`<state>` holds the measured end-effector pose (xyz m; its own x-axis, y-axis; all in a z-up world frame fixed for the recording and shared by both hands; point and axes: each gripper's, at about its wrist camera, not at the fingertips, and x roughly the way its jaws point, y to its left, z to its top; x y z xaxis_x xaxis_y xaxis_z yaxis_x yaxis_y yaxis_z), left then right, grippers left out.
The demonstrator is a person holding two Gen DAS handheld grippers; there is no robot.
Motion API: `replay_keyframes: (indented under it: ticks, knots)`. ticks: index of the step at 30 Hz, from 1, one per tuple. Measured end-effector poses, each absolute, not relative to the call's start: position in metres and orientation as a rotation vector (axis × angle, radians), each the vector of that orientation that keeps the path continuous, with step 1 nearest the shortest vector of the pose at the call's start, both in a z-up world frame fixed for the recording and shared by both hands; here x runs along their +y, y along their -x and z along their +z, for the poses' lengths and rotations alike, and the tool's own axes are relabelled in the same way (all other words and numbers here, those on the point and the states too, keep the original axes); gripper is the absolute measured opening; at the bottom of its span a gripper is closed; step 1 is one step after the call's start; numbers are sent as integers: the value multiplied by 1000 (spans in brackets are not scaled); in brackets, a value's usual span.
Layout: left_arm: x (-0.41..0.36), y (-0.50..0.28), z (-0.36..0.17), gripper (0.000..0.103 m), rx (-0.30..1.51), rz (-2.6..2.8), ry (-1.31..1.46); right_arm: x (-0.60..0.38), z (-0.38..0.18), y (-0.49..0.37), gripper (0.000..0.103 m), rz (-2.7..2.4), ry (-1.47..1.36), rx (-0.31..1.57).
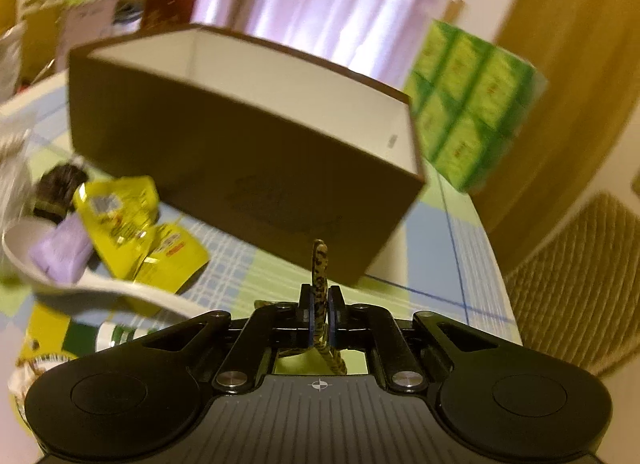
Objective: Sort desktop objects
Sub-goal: 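Grasp the cotton swab bag with the left tool while the right tool grasps the claw clip, then carry the swab bag and claw clip into the box and release both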
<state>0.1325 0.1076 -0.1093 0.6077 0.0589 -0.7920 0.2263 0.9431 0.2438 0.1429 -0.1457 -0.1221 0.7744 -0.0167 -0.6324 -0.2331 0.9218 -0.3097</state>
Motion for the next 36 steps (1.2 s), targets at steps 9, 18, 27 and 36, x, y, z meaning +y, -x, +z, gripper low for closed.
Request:
replay_keyframes:
  ticks: [9,18,27,36]
  knots:
    - [105,-154,-123,63,881,-163,-437,-181,-95,-141,3,43,142,751]
    - [117,-159,-118,18,876,-232,-401,-210,-84,-135,3,22,-75,805]
    - [127,-148,-69,17,792,-216,-338,-229,-63,-132,3,57,-227,795]
    - [112,-166,-17,17,695,-275,-278,-236,-25,-151,3,163,-333,737]
